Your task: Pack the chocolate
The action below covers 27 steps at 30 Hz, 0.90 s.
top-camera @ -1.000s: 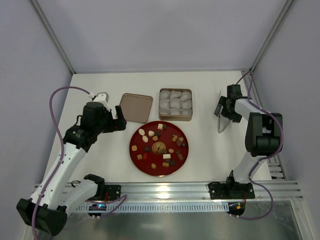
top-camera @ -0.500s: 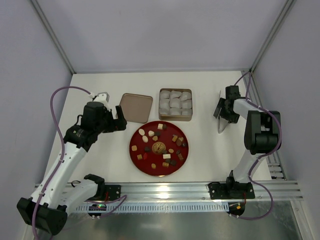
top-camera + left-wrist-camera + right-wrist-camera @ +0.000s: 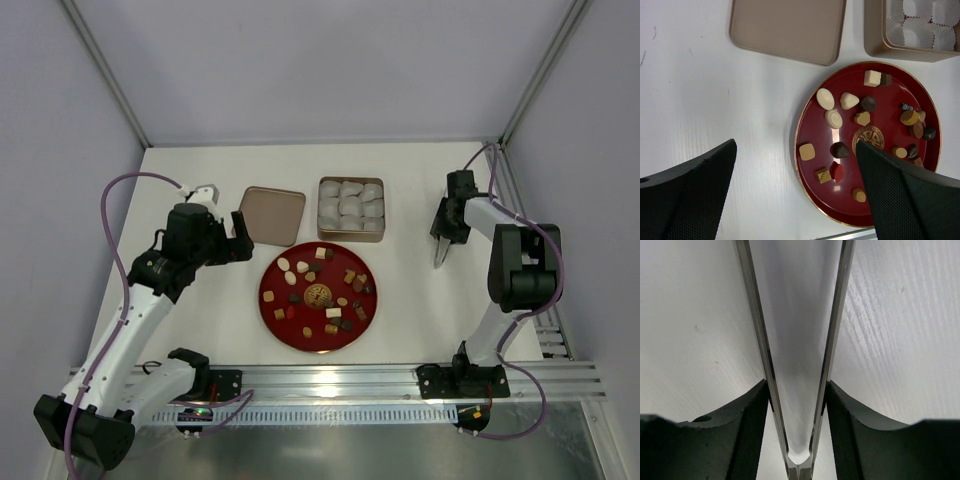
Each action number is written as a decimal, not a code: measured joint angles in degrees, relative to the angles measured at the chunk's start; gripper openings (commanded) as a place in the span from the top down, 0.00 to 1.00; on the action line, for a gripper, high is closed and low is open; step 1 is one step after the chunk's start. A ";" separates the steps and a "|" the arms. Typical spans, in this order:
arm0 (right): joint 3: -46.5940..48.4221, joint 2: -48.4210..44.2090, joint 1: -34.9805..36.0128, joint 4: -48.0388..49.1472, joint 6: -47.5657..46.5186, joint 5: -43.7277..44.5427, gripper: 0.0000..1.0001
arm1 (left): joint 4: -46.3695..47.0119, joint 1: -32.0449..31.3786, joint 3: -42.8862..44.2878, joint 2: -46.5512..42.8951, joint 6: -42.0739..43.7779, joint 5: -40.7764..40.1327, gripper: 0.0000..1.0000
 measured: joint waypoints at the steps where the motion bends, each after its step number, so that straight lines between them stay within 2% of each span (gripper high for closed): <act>1: 0.04 -0.37 0.33 -0.37 -0.09 0.00 0.51 | 0.00 0.00 0.00 0.02 0.02 0.00 0.00; 10: 2.49 -9.35 6.49 -4.07 -0.13 -0.31 0.51 | -0.04 0.00 0.00 0.26 0.00 -0.02 0.00; 18: 3.74 -14.75 8.28 -6.86 -0.13 -0.72 0.51 | -0.04 0.00 0.00 0.26 0.02 -0.02 0.00; 27: 3.78 -20.94 12.63 -10.82 0.00 -0.76 0.57 | -0.07 0.00 0.00 0.26 0.00 -0.02 0.00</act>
